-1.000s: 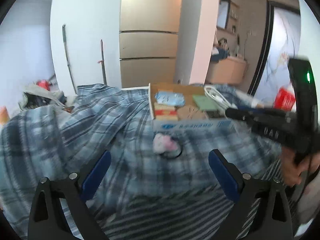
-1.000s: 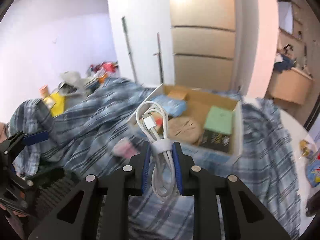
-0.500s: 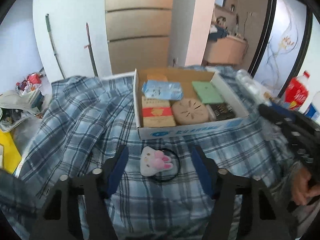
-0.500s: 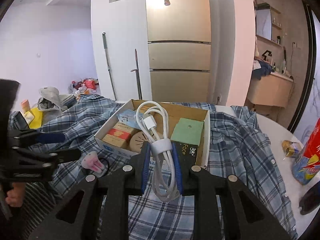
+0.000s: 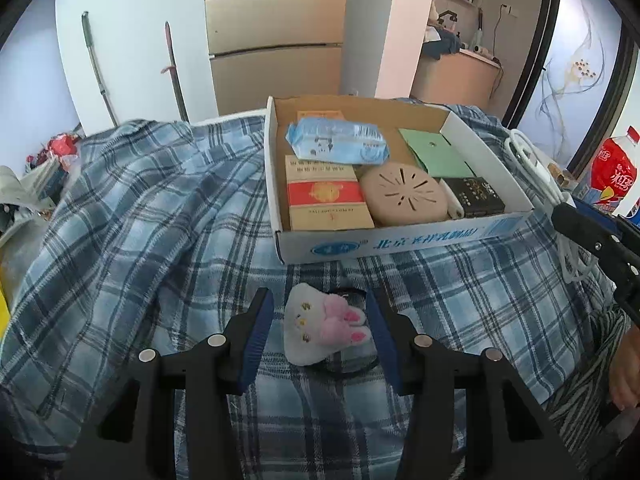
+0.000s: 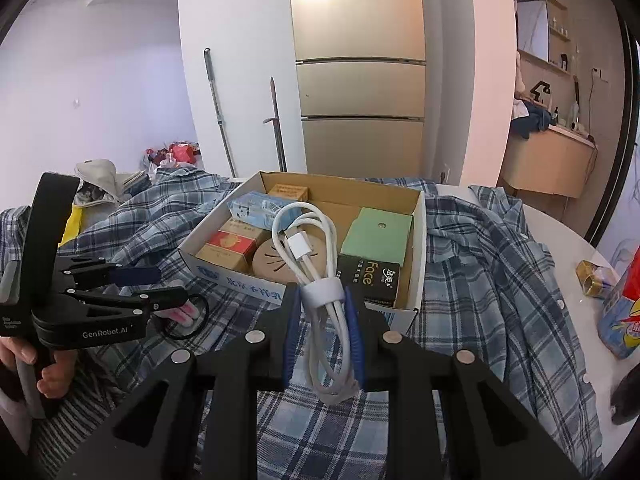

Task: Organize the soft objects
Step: 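Lift the white cable with the right gripper while the left gripper grasps the bunny tie, then carry the cable and bunny tie over the box with both grippers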

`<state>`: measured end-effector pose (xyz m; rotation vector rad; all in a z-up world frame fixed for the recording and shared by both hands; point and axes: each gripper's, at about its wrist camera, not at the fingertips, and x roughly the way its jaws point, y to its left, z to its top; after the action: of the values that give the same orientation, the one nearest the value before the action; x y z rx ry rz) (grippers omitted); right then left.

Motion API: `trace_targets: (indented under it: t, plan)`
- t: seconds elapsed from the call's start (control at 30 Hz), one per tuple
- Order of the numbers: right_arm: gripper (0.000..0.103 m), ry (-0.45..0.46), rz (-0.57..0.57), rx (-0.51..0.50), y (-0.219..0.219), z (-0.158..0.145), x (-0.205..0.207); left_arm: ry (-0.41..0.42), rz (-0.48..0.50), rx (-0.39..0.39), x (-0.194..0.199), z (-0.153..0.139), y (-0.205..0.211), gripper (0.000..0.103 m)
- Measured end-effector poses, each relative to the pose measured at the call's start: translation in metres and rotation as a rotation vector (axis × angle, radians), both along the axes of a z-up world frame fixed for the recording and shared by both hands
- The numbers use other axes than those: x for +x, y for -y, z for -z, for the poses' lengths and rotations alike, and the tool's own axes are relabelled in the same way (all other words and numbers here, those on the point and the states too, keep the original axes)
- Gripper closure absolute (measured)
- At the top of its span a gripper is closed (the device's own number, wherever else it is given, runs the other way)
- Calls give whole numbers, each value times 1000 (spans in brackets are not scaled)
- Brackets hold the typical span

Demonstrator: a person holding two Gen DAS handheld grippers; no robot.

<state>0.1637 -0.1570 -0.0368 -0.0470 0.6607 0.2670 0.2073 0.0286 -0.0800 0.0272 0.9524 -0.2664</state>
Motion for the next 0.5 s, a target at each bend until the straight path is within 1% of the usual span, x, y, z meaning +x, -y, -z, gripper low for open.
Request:
trace_targets:
  t: [0.07,0.1,0.13,0.2,0.23,0.33,0.4,0.5]
  plan:
    - [81,-10,-1,-3,-1,3,2,-24,1,-8,3,4,-1,53]
    - [82,-17,-2,-5,-1,5,3,-35,3,-13,3,6,-2,62]
    - [81,-21,-2,-9,-2,6,4,-51,3,-16,4,8,-2,68]
    - [81,-25,-1,-17,-3,7,5,-51,0,-21,4,8,-3,68]
    - [81,-21,-1,-18,-3,7,4,-47,0,-23,3,7,-3,70]
    - [81,3,10,-23,-2,3,2,-16,9,-14,-2,1,-2,72]
    - [81,10,17,-20,-1,1,1,13,11,6,-9,-6,-1,72]
    - [82,21,27,-10,1,-4,-1,22,19,10,-19,-17,2,72]
